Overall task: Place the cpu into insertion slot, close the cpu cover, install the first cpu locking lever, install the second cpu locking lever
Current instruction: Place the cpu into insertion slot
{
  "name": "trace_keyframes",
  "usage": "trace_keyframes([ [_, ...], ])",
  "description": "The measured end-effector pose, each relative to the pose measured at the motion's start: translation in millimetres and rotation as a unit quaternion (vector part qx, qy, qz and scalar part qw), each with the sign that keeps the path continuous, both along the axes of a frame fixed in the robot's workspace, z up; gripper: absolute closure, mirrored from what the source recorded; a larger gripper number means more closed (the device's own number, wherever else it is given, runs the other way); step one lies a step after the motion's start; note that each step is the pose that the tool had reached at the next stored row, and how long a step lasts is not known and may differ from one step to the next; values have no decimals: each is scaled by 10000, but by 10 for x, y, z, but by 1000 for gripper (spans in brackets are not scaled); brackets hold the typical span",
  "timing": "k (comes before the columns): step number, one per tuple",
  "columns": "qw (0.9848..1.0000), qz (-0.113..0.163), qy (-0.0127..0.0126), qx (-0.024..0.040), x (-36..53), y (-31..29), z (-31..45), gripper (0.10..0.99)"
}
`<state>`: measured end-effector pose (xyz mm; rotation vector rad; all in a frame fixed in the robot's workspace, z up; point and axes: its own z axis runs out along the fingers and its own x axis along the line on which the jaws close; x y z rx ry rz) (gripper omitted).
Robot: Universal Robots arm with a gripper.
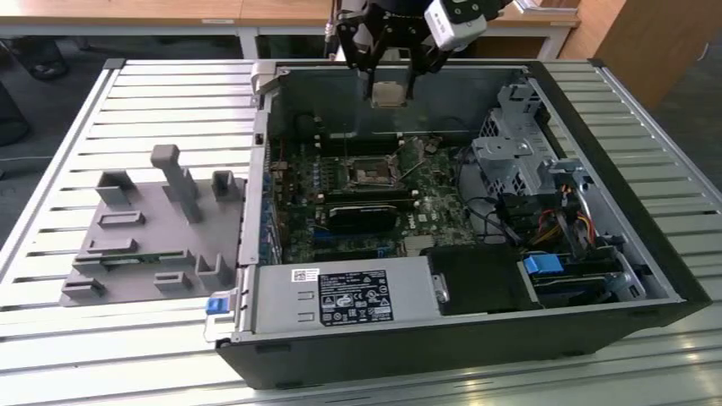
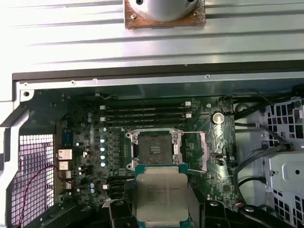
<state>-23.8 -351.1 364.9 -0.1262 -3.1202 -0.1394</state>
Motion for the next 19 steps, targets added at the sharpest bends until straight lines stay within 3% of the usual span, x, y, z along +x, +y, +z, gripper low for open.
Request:
trace_keyframes([
  [10,9977,-679,0,-21,0,0,-3,561],
  [19,9939,-1101,0,-36,0,1,-6,561],
])
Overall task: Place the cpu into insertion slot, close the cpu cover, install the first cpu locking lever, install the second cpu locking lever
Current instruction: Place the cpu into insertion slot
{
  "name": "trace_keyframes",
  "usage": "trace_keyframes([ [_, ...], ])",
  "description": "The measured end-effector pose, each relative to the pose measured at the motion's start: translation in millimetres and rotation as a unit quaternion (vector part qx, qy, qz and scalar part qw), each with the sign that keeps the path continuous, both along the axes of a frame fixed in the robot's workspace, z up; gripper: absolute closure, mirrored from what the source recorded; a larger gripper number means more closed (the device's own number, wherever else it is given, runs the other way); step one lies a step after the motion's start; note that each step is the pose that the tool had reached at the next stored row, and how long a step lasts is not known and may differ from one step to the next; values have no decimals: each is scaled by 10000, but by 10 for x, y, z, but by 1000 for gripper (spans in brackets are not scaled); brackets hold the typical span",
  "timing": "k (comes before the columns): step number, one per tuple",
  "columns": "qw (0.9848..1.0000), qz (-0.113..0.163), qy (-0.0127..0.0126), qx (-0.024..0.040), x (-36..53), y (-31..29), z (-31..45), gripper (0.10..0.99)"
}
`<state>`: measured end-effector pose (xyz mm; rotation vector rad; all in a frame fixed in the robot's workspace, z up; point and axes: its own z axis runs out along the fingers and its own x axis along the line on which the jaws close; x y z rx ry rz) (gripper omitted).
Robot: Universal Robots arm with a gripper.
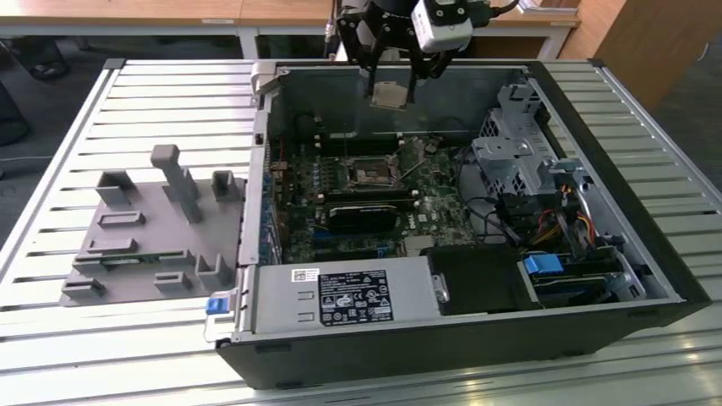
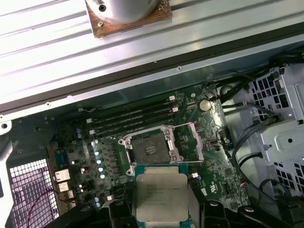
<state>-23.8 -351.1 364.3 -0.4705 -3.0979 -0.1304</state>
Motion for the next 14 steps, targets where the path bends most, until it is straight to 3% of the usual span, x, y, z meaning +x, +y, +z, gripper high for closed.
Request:
trace_keyframes([
  [14,9985,-543,0,-5,0,0,-3,561],
])
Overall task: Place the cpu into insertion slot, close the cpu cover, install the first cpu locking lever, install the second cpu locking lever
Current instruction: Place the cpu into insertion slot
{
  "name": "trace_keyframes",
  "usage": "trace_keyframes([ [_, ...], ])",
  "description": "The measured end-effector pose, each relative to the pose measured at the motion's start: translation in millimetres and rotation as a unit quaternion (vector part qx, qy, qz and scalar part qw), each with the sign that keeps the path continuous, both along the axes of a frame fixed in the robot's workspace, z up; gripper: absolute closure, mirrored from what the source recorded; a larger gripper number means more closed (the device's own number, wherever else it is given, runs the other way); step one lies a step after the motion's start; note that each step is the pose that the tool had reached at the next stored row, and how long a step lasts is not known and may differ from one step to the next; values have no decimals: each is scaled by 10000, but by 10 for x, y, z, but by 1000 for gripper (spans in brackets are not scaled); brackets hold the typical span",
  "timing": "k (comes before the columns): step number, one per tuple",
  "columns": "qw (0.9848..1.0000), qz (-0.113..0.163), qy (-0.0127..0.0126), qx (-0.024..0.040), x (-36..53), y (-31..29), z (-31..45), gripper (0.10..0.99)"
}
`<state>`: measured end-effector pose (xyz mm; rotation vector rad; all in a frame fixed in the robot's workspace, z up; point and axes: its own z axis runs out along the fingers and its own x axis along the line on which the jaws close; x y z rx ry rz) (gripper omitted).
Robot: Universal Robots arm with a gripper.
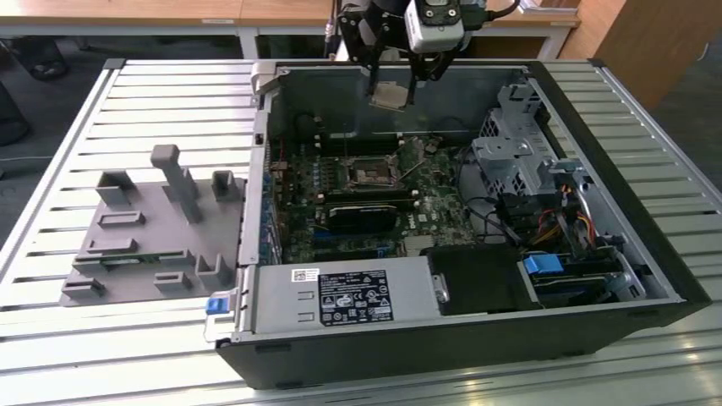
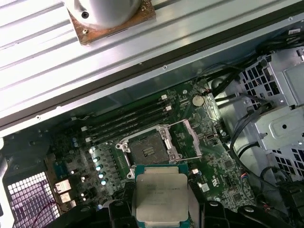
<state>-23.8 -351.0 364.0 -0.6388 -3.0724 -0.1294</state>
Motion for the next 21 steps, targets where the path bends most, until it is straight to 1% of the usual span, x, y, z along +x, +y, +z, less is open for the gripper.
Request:
trace_keyframes([
  [1,10000,-39,0,0,0,0,0,561],
  [2,9999,-162,0,0,0,0,-1,561],
  [6,9995,-321,0,0,0,0,-2,561],
  [11,9988,-482,0,0,0,0,-3,561],
  [21,9969,-790,0,0,0,0,-6,561],
])
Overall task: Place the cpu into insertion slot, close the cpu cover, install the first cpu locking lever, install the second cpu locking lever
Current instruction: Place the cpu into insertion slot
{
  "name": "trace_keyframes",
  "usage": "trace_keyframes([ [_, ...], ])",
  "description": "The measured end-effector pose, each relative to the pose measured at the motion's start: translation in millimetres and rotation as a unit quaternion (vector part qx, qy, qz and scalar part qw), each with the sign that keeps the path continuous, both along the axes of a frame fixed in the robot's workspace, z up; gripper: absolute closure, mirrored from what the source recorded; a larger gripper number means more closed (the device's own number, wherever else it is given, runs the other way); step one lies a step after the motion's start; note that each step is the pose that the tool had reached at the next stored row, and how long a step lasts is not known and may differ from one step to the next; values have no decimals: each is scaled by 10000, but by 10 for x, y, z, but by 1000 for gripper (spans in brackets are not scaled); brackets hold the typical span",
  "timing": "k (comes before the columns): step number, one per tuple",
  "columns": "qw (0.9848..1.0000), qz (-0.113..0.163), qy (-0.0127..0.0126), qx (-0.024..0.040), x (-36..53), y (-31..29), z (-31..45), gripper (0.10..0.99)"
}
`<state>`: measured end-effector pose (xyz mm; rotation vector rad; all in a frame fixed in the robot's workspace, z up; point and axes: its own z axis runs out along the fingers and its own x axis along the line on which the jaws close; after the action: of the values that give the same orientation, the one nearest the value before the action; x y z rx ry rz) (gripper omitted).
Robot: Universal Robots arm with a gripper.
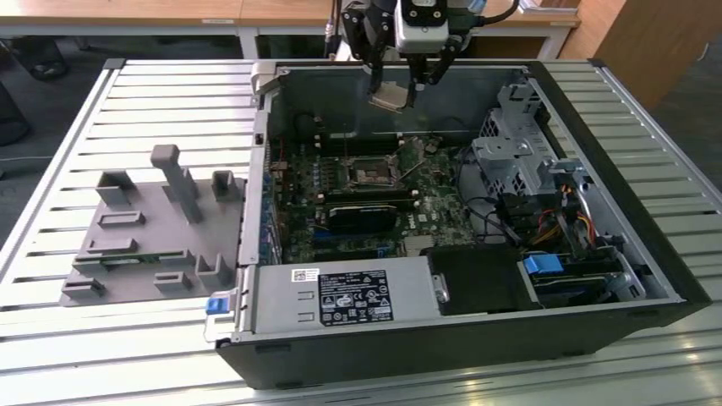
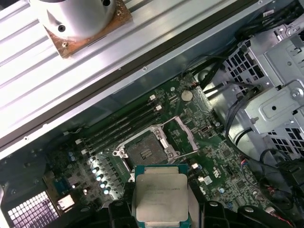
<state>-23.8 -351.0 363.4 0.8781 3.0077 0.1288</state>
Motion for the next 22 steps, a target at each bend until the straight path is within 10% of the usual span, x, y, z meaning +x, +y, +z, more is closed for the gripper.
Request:
trace_keyframes([
  [22,9984,-562,0,0,0,0,-5,561],
])
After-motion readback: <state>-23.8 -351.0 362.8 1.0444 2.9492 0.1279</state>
